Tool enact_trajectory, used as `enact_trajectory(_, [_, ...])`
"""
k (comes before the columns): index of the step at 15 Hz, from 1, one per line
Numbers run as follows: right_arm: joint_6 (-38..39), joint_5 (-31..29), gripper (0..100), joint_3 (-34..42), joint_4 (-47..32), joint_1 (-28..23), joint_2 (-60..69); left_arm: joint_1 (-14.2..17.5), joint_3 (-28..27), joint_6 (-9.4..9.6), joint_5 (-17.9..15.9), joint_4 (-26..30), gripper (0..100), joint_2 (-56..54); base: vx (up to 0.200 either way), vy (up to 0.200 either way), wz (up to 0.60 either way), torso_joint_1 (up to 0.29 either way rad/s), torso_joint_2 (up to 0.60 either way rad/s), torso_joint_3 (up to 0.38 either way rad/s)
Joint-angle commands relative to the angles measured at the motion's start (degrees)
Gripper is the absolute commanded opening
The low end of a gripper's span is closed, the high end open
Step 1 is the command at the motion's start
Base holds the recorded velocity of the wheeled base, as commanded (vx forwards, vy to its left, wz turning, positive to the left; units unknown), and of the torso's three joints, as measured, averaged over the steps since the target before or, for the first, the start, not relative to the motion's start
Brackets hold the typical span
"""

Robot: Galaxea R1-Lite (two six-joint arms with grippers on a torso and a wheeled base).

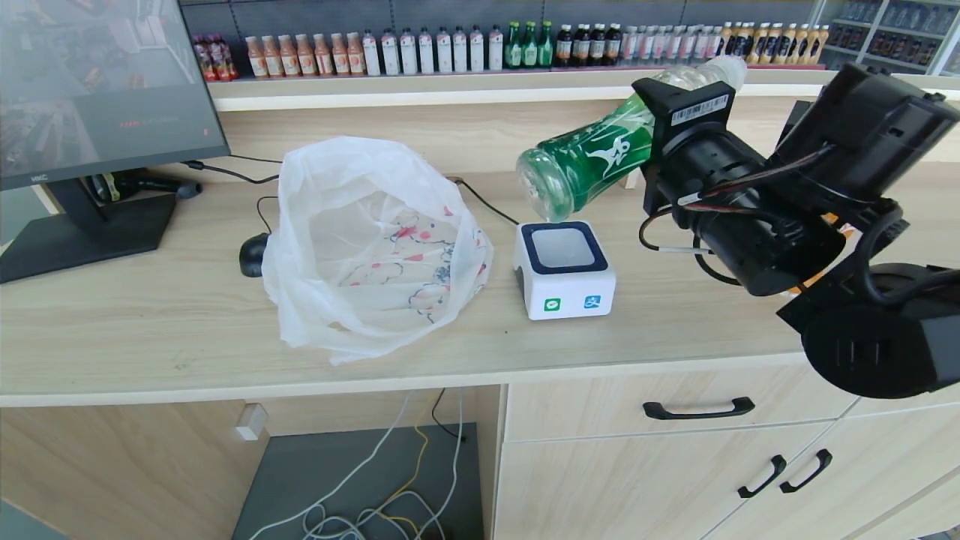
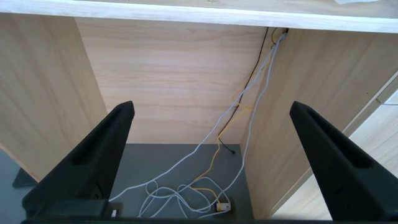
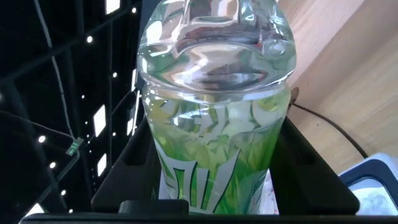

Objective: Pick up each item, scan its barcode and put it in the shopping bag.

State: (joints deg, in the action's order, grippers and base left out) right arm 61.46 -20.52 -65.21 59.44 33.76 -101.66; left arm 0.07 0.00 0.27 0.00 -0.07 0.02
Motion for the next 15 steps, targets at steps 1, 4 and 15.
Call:
enact_trajectory(1, [-3.11,0.04,0,-1.15,-0.12,0.87,1.9,0.01,0.0,0.0,0.0,-0.01,100,-0.02,0.0,0.0,0.0,0.0,0.0,0.0])
enact_trajectory(4, [-12.95,0.39,0,-1.15,-0.03,2.46,3.48,0.01,0.0,0.0,0.0,-0.01,100,-0.02,0.0,0.0,0.0,0.0,0.0,0.0])
enact_trajectory(15, [-59.62,6.01,0,10.19,22.38,8.17,1.81,0.01,0.0,0.0,0.0,-0.01,100,-0.02,0.0,0.0,0.0,0.0,0.0,0.0])
